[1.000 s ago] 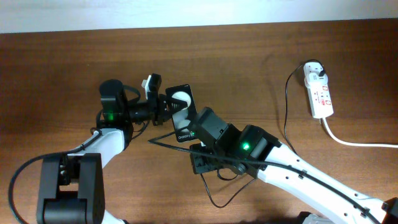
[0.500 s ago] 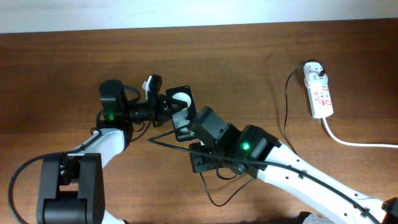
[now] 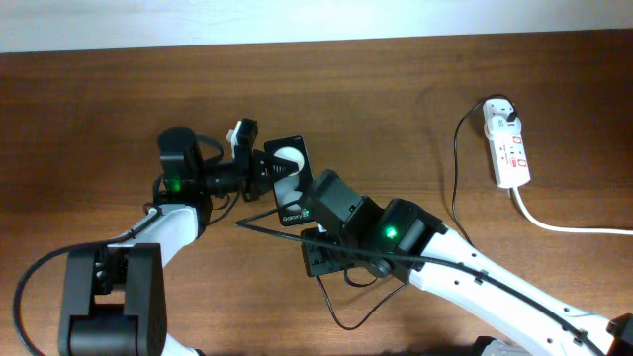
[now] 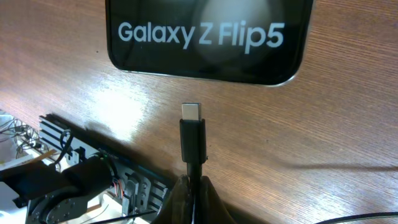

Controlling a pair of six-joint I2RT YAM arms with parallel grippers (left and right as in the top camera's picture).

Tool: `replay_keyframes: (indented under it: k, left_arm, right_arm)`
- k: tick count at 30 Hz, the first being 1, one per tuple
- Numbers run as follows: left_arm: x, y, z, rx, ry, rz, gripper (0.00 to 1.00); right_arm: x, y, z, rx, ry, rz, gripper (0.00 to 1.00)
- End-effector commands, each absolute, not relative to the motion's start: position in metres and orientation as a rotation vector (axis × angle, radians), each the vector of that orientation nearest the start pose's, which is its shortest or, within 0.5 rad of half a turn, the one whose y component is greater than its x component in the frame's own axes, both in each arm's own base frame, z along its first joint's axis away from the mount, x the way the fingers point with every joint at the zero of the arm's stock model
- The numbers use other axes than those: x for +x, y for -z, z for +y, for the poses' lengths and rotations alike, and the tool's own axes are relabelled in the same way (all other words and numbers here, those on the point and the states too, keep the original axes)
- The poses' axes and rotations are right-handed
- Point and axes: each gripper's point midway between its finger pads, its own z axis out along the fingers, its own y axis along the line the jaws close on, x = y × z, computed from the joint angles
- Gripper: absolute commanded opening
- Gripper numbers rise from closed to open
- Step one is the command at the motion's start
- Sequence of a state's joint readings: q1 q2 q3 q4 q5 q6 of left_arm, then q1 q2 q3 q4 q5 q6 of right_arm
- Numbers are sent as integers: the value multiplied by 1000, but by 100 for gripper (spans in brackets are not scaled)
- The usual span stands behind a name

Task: Plug charger to phone and switch on socket
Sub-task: 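Align and push the USB-C plug up into the phone's port, then release the plug and pull the right gripper back from the phone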

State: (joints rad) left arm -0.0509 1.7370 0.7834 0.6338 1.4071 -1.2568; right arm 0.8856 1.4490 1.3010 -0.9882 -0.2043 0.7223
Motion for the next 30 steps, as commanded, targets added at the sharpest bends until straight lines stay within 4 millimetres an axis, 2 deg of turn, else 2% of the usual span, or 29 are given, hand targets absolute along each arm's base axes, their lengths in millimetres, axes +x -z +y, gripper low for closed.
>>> replay_keyframes:
  k: [1, 11, 14, 25, 30]
  left_arm:
    - [341, -184, -188, -4, 2101, 2191, 0]
    - [338, -185, -188, 21, 2110, 2189, 0]
    - [338, -185, -188, -29, 2133, 2210, 0]
    - [335, -186, -188, -13, 2150, 2215, 0]
    - [335, -186, -188, -69, 2175, 2238, 0]
  right_arm:
    - [187, -180, 290, -315, -696, 2890, 4]
    - [193, -180, 288, -301, -663, 2868, 4]
    - [194, -180, 289, -263, -671, 2874, 4]
    - [199, -183, 292, -233, -681, 2850, 4]
    - [200, -183, 293, -234, -685, 2845, 4]
